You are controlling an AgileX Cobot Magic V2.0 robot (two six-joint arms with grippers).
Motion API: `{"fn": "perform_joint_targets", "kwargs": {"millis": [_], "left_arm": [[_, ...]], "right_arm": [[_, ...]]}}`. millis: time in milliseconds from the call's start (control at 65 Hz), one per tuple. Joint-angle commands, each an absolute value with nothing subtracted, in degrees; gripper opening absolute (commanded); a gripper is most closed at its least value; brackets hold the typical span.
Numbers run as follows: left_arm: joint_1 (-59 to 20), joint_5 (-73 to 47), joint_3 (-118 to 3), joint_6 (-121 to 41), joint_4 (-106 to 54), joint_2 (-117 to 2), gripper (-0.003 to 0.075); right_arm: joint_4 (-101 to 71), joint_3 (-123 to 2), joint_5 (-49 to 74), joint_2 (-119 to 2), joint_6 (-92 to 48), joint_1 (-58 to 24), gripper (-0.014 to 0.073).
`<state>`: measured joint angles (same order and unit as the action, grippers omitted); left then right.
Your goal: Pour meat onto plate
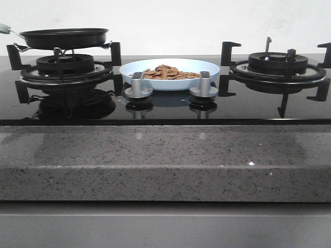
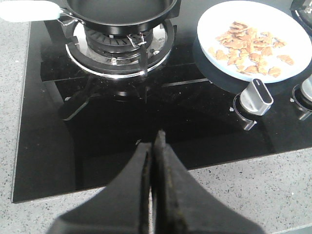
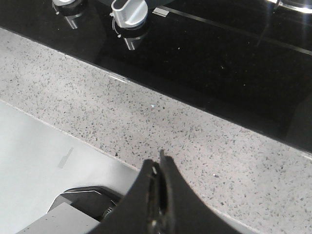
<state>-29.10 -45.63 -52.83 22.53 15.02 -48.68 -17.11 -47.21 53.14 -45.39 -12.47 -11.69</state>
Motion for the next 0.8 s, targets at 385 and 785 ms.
{"fn": "perform_joint_targets", "kwargs": {"millis": [385,785], "left_arm": [[-25.52,-35.28,-52.71,6.08,5.52,-45.12,-0.0020],[-9.45,-9.36,-26.51,0.73,-3.63,-27.94,-0.0020]], "right_arm": [[-17.56,-48.61,50.61,-45.10,-12.97,-11.51,-0.0071],[-17.56,-48.61,50.61,-45.10,-12.97,-11.51,-0.0071]]}}
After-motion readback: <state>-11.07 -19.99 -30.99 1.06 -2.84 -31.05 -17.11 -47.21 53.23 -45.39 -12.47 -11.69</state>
